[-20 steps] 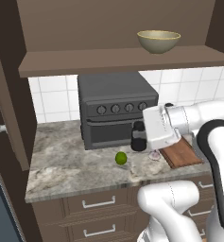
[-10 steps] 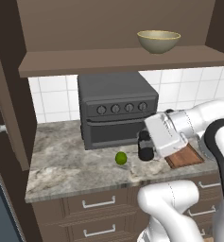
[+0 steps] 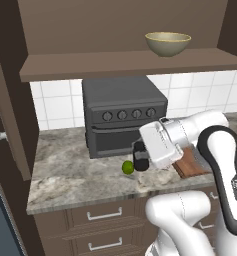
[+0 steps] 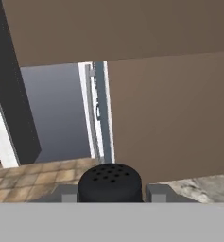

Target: Open the cabinet. Place the bowl and condiment on the counter. Then place the lime and garlic on the cutting board.

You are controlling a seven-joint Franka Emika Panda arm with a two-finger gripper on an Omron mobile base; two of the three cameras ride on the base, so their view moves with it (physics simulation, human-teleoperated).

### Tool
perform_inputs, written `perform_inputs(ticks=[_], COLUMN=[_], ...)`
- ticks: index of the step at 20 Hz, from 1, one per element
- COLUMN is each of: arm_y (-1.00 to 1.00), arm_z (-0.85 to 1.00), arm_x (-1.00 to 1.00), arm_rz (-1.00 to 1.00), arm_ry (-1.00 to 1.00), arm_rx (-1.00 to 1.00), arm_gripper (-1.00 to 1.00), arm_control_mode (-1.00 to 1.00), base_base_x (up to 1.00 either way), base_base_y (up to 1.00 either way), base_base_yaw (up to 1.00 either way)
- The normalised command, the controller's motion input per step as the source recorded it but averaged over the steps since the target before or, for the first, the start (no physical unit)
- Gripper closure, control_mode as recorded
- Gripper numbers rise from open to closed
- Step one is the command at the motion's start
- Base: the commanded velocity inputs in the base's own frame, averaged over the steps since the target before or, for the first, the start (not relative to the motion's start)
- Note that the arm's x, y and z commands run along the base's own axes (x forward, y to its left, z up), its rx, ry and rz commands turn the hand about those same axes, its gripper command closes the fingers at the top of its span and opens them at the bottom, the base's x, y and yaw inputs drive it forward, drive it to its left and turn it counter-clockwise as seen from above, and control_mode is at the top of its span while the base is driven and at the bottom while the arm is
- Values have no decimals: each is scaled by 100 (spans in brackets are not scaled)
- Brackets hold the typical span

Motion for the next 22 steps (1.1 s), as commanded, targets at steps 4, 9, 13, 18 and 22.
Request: perform_inputs(ticks=[4, 9, 13, 18, 22], arm_y=[38, 37, 38, 27, 9], arm_z=[-66, -63, -57, -36, -30], arm_x=[-18, -15, -15, -38, -31], arm_rz=[-9, -12, -13, -28, -44], arm_ry=[-14, -14, -12, -9, -2], arm_rx=[19, 20, 18, 12, 10], arm_gripper=[100, 100, 100, 100, 100], arm_control_mode=[-100, -100, -100, -100, -100], base_base_x=[0, 0, 0, 0, 0], base_base_y=[0, 0, 0, 0, 0], base_base_yaw=[0, 0, 0, 0, 0])
